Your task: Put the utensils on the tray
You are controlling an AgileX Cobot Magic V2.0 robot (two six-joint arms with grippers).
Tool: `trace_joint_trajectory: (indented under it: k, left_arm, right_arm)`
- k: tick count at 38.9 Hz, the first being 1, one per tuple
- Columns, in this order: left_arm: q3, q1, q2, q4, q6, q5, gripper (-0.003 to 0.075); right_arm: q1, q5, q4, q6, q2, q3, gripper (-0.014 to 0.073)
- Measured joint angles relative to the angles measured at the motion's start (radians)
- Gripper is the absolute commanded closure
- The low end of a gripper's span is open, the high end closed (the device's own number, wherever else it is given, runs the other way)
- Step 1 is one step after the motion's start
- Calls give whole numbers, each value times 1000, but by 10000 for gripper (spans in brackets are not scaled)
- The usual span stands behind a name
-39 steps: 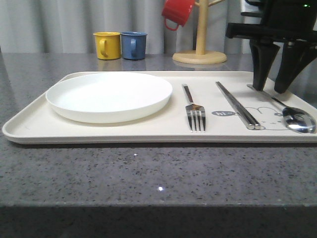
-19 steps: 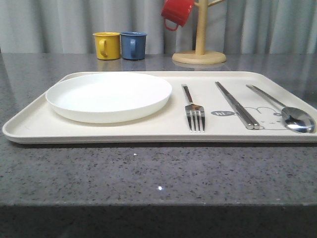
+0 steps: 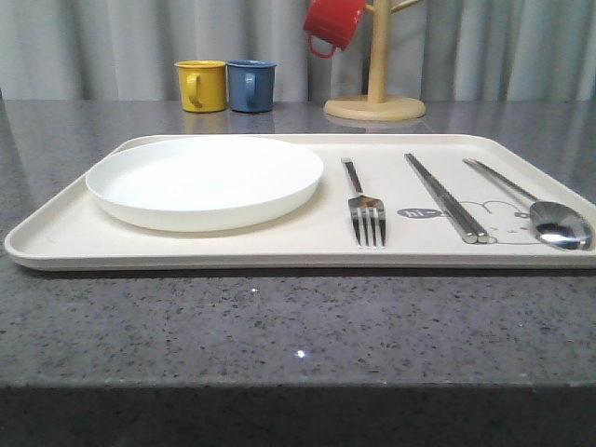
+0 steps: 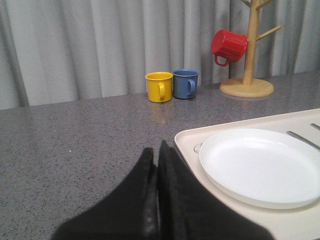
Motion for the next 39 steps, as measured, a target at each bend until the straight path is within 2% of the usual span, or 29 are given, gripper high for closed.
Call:
trace_joint_trajectory:
  k: [9, 18, 39]
  left_arm:
    - [0, 0, 0, 0, 0, 0, 738]
    - [0, 0, 0, 0, 0, 0, 738]
    - [0, 0, 0, 0, 0, 0, 738]
  right_arm:
    - [0, -208, -10, -2, -404, 317, 662]
    - [0, -269, -10, -2, -670, 377, 662]
    - [0, -274, -15, -5, -712, 377, 662]
